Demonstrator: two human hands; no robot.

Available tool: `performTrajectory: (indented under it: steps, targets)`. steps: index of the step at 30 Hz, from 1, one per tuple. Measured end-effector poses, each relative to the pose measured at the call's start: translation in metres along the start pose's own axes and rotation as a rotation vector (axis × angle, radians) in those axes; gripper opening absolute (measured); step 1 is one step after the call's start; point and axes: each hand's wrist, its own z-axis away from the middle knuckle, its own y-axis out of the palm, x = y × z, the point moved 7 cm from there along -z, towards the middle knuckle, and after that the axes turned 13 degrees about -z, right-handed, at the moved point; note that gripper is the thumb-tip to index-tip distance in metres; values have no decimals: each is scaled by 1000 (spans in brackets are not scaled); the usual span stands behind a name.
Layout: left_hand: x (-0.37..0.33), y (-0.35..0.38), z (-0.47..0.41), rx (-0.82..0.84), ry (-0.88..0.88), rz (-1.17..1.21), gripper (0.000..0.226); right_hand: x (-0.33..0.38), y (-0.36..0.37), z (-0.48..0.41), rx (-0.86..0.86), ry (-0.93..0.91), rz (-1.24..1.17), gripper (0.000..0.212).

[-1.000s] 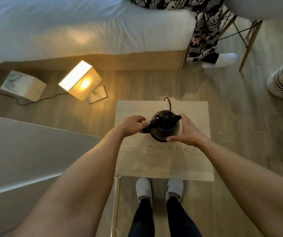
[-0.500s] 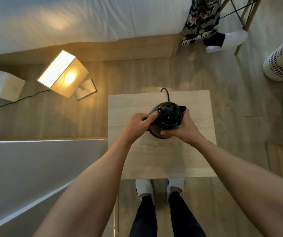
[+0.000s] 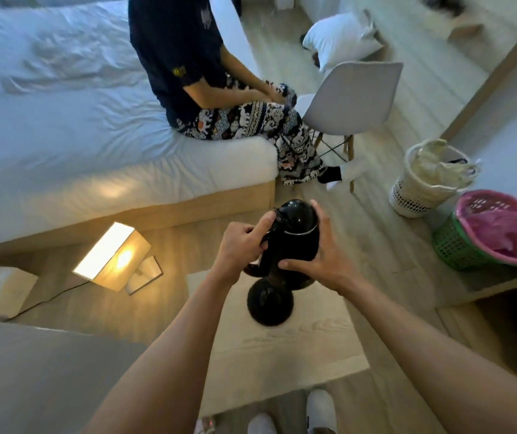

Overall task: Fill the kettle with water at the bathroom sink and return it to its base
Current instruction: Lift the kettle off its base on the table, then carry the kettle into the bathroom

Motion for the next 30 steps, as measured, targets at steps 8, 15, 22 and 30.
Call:
performTrajectory:
  steps: [8, 15, 22, 30]
  targets:
    - [-203, 32, 39, 151, 287, 12, 59, 126, -141, 61, -316, -218, 19, 127]
    - [-343, 140, 112, 401, 432, 117, 57, 190, -287, 188, -612, -291, 125, 112]
    - [-444, 299, 265, 799, 645, 98, 54, 200, -411, 393, -955, -261, 254, 109]
    - [-501, 457, 456, 1341, 770, -72, 59, 195, -466, 628, -1400, -116, 342, 102]
